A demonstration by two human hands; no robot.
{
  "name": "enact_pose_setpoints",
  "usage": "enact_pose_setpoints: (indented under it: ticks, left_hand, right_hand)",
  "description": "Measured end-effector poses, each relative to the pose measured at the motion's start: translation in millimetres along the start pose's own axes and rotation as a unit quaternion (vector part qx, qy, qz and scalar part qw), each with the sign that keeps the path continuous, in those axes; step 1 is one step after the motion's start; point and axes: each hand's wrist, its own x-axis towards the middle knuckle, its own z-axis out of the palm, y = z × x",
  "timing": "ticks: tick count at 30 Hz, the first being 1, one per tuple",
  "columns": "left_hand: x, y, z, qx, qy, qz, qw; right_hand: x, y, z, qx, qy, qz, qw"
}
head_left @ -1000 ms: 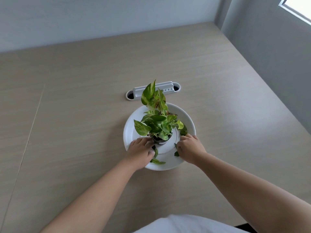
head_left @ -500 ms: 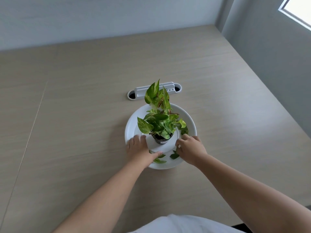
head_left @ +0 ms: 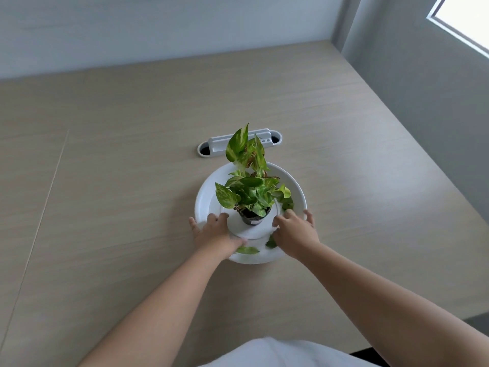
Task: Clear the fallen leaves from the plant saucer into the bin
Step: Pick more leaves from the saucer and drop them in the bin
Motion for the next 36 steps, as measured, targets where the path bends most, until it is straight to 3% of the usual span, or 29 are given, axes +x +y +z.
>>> enact_pose_setpoints:
  ticks: [4,8,15,21,30,36]
  left_hand:
    - [-4.4,10.8,6.8,0.073,-0.020,0.005,0.997]
    - [0.3,10.2,9.5,0.056,0.004,0.006,0.998]
    - [1.8,-2.6,4.2,-0.003,0.011,0.039,0.999]
    - [-2.3,-0.1,11.3,0.033,0.019,0.039,0.999]
    - [1.3,-3.2,5.1,0.043,0.010,0.056,0.997]
    - [-2.6,-2.7,9.1,0.080,0.026,0.060,0.995]
  right_hand:
    - [8.9,3.1,-3.7,-0.041,-0.052,0.010,0.998]
    - [9.6,-8.8,1.9,-0.059,-0.098,0.000,0.993]
    - [15.9,-5.2,7.8,-0.042,-0.026,0.016,0.999]
    - [16.2,-8.7,11.4,-0.047,-0.079,0.019,0.996]
    - [9.5,-8.9,15.2,-0.022,-0.020,0.040,0.999]
    - [12.7,-14.3,14.1,-0.051,-0.064,0.022,0.996]
